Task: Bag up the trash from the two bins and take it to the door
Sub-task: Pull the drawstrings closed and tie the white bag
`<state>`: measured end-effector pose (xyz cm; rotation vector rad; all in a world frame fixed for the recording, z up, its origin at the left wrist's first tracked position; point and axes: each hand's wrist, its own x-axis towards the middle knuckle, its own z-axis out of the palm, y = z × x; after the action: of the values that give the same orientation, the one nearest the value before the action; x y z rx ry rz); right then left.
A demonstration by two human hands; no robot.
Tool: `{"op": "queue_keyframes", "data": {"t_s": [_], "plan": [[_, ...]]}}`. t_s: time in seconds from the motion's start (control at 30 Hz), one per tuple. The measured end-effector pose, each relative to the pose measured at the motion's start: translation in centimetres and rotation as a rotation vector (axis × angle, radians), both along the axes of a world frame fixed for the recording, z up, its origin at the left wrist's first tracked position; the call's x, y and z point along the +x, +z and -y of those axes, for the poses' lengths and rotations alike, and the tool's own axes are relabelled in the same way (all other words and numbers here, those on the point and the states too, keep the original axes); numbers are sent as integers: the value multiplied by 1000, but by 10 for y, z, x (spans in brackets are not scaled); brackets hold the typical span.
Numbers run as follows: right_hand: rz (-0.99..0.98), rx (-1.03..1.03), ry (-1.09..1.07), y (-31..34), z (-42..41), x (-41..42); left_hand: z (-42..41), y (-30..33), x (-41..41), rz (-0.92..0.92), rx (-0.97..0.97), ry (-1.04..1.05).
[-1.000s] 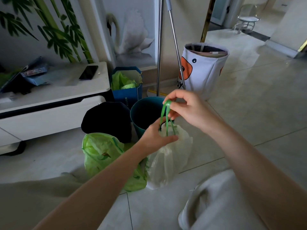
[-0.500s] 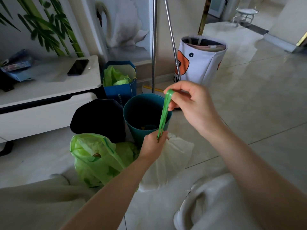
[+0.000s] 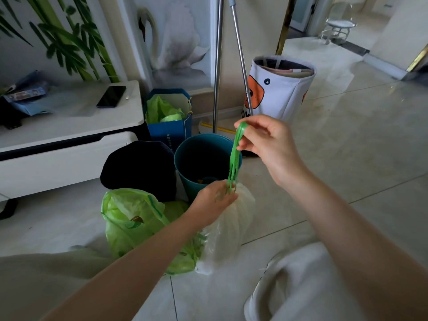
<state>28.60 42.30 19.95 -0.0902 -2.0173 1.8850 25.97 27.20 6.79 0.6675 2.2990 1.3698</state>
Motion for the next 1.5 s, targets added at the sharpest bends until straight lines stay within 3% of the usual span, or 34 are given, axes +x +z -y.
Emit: {"op": "queue_keyframes", "data": {"t_s": [0.13, 0.3, 0.43, 0.63, 0.87, 1.2, 1.27, 1.4, 1.5], "plan": [[2, 56, 75, -3, 10, 1, 9, 14, -4, -47, 67, 49], [39, -74, 19, -2, 4, 2, 28, 21, -11, 58, 70, -60], [107, -191, 3, -4, 2, -1, 48, 27, -21, 32, -6, -65], [228, -181, -50, -13, 2, -5, 63, 29, -27, 26, -90, -42], [338, -61, -114, -19, -12, -6, 56, 24, -31, 142, -47, 210], [299, -76, -47, -16, -14, -2, 42, 17, -32, 238, -56, 355], [275, -120, -26, -14, -15, -1, 42, 21, -32, 233, -79, 283], [265, -219, -8, -16, -12, -3, 37, 28, -24, 154, -215, -138], [266, -222, 15, -21, -7, -8, 35, 28, -15, 98, -249, -333]]}}
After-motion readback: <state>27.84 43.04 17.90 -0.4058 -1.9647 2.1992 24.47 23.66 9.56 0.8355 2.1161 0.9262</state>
